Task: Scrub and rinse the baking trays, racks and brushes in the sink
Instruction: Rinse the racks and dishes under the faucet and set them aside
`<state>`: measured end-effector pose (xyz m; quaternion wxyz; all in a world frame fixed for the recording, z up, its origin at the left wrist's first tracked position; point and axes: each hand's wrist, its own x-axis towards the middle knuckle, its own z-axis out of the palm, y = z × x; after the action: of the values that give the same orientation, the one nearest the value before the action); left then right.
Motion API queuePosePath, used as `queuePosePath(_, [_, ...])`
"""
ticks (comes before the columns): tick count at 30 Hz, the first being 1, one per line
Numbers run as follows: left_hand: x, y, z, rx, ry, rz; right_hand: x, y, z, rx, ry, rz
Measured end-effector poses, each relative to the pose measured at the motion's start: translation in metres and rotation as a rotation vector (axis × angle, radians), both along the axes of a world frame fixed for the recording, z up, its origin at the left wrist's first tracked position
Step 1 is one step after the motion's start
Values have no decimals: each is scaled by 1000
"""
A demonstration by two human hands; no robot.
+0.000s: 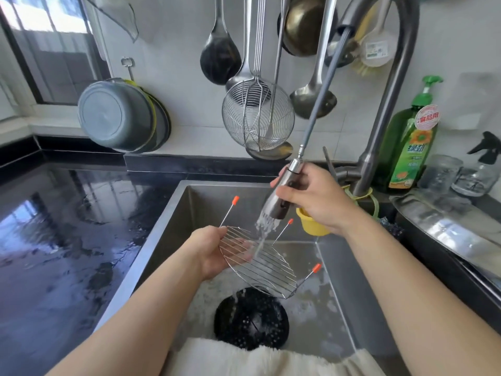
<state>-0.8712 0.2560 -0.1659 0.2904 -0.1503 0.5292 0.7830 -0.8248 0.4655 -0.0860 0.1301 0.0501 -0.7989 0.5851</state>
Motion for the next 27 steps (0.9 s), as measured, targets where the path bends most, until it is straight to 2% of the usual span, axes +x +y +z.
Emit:
queuePosePath(2, [1, 2, 0, -25, 15, -3, 1, 3, 3, 29, -5, -40])
queuePosePath(6, [0, 2, -3, -85, 32, -3, 4, -7, 14, 39, -70, 53])
queuePosePath(9, [-1, 0, -6, -146, 54, -66, 2, -22, 16, 37, -48, 68])
queuePosePath(16, [6, 0, -2, -232, 102, -197, -13, -27, 0, 107, 27, -132])
queuePosePath(21, [4, 2, -3, -216, 109, -156, -17, -16, -6, 211, 50, -309])
queuePosePath(27, [2, 0, -2, -263, 178, -41, -13, 10, -2, 398, -26, -413])
